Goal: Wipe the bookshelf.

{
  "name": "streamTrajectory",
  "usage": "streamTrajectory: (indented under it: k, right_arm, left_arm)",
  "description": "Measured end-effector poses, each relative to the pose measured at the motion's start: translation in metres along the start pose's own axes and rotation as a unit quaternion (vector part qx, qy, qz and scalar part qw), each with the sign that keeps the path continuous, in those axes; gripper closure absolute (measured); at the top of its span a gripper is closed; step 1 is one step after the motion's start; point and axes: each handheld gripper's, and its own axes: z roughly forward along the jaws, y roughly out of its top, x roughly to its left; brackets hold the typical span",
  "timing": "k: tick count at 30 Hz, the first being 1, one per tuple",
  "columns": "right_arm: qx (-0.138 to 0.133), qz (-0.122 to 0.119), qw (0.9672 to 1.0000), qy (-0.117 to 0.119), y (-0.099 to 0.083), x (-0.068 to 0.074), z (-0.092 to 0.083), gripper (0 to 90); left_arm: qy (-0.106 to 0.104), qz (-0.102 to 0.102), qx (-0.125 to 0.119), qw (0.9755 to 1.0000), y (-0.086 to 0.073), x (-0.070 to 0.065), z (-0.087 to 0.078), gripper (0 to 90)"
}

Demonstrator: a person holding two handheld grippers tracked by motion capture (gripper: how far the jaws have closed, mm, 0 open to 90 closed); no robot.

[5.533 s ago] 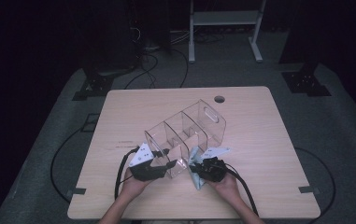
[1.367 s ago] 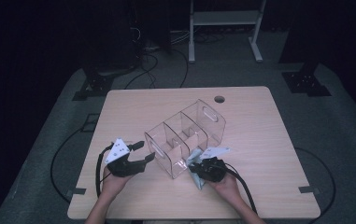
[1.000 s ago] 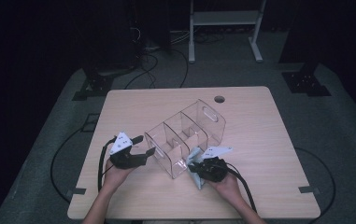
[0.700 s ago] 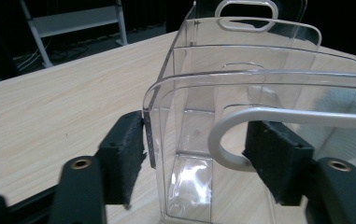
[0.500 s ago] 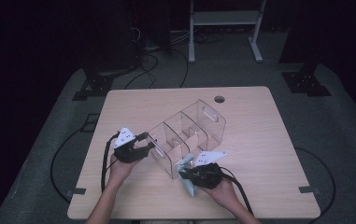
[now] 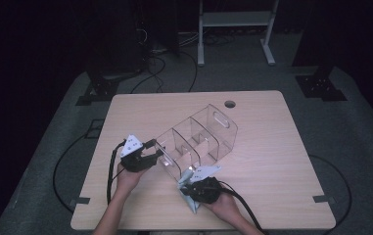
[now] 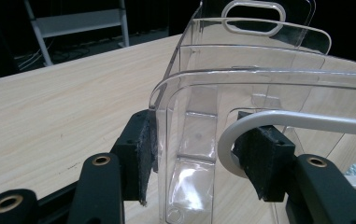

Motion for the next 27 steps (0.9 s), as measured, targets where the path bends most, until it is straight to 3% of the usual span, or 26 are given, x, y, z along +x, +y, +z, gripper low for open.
streamTrajectory:
  k: [2,7,10,16,18,23,26,27]
  right_arm:
    - [0.000,-0.001,1.0000,-0.006,0.003,0.001,-0.003,82.6]
    - [-0.033,-0.010,0.9993,-0.013,0.016,0.005,-0.021,82.6]
    - [-0.040,-0.008,0.9991,-0.011,0.016,0.005,-0.022,82.7]
    - [-0.010,0.010,0.9999,-0.002,0.002,-0.001,-0.005,82.7]
    - [-0.008,0.005,0.9999,-0.006,0.005,0.000,-0.007,82.6]
    - [-0.046,0.002,0.9989,-0.008,0.017,0.003,-0.024,82.6]
    - [-0.041,0.006,0.9991,-0.005,0.012,0.002,-0.019,82.6]
    - [-0.026,0.009,0.9996,-0.005,0.008,0.001,-0.014,82.6]
  left_arm:
    - [0.000,-0.001,-0.001,1.0000,0.000,0.000,0.000,47.4]
    - [0.000,-0.008,-0.003,1.0000,-0.001,0.000,0.000,47.4]
    - [0.000,-0.002,-0.002,1.0000,-0.001,0.000,0.000,47.3]
    - [0.000,-0.003,-0.003,1.0000,-0.001,0.000,-0.001,47.2]
    - [-0.001,-0.004,-0.004,1.0000,-0.001,0.000,0.000,47.2]
    - [-0.001,-0.009,-0.005,0.9999,-0.001,0.001,0.000,47.3]
    - [-0.001,-0.006,-0.004,1.0000,-0.002,0.000,-0.001,47.2]
    - [-0.001,-0.005,-0.005,1.0000,-0.002,0.000,-0.001,47.1]
